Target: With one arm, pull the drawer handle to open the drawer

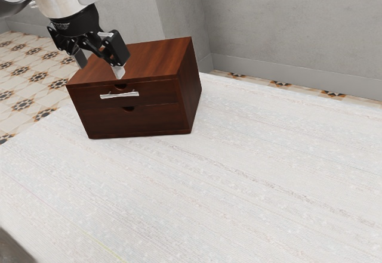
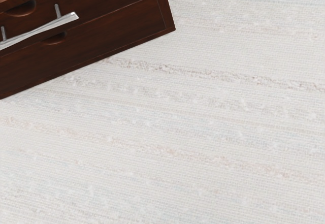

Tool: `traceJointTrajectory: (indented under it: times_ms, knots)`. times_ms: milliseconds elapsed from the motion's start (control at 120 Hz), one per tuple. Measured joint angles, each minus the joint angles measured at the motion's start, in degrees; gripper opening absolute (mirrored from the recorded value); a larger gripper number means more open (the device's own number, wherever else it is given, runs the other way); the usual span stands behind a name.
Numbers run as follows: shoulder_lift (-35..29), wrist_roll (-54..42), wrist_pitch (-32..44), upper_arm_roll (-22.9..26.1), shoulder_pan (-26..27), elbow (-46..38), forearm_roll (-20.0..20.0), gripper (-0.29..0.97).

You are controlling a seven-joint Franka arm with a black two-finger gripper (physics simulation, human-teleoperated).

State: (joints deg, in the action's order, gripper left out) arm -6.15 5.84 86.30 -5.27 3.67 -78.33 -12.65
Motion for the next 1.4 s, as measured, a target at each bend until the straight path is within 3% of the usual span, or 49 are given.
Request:
traceJointTrajectory:
  times_ms: [200, 283, 558, 642, 833, 958, 1067, 1100, 1175, 1225, 1308, 1400]
  knots:
    - [-0.4, 0.04, 0.0, -1.32, 0.08, 0.75, 0.29, 0.68]
    - [-0.8, -0.59, -0.49, 0.39, -0.47, 2.04, 0.04, 0.68]
    - [4.5, -21.47, -7.37, 1.32, -1.23, 1.01, 2.1, 0.68]
    - [2.37, -27.62, -8.3, 2.77, -2.17, -1.31, 2.97, 0.68]
    - [-14.48, -39.9, 6.55, 3.38, -0.18, -28.88, 0.34, 0.68]
    - [-22.09, -46.17, 17.78, 2.75, -0.18, -37.15, -1.62, 0.68]
    - [-22.41, -51.15, 21.33, 0.6, 0.03, -35.6, -2.3, 0.68]
    - [-23.12, -52.63, 22.03, -3.73, 4.22, -35.53, -3.38, 0.68]
    - [-27.3, -55.62, 22.43, -19.6, 20.94, -35.48, -8.82, 0.68]
    - [-31.06, -57.42, 22.12, -28.77, 29.35, -35.44, -12.74, 0.68]
    - [-37.08, -60.11, 21.7, -41.57, 40.6, -35.22, -18.74, 0.68]
    - [-41.81, -62.67, 21.42, -51.58, 49.94, -34.09, -24.02, 0.68]
